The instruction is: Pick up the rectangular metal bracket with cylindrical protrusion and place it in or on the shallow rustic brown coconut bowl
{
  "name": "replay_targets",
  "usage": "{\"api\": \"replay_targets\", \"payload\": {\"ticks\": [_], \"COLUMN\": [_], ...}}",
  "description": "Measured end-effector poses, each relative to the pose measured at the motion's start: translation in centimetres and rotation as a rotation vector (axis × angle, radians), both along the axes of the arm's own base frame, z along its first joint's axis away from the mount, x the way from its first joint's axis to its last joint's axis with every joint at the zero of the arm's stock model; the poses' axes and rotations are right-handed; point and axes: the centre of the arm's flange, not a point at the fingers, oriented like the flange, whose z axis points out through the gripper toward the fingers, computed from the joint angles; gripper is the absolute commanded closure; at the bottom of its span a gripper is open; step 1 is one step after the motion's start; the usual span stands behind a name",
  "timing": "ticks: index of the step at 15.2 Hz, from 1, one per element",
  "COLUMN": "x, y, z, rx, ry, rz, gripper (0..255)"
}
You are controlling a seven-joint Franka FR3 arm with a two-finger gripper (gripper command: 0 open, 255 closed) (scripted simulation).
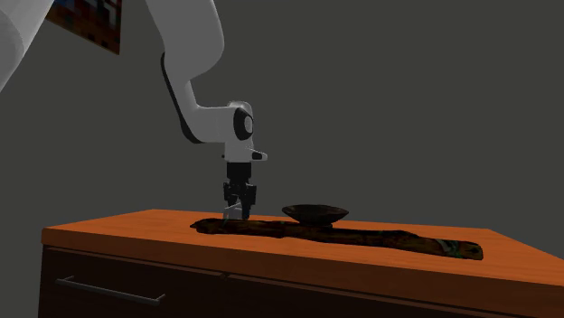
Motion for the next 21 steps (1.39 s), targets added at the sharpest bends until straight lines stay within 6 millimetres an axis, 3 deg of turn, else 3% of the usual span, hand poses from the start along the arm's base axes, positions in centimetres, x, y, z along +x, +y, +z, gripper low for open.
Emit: {"api": "replay_targets", "payload": {"ticks": [5, 21], "x": [0.0, 0.0], "y": [0.0, 0.1], "z": [0.6, 8.9], "rx": [0.000, 0.000], "ry": [0.000, 0.000], "rz": [0.000, 0.000], "gripper": [255, 255]}}
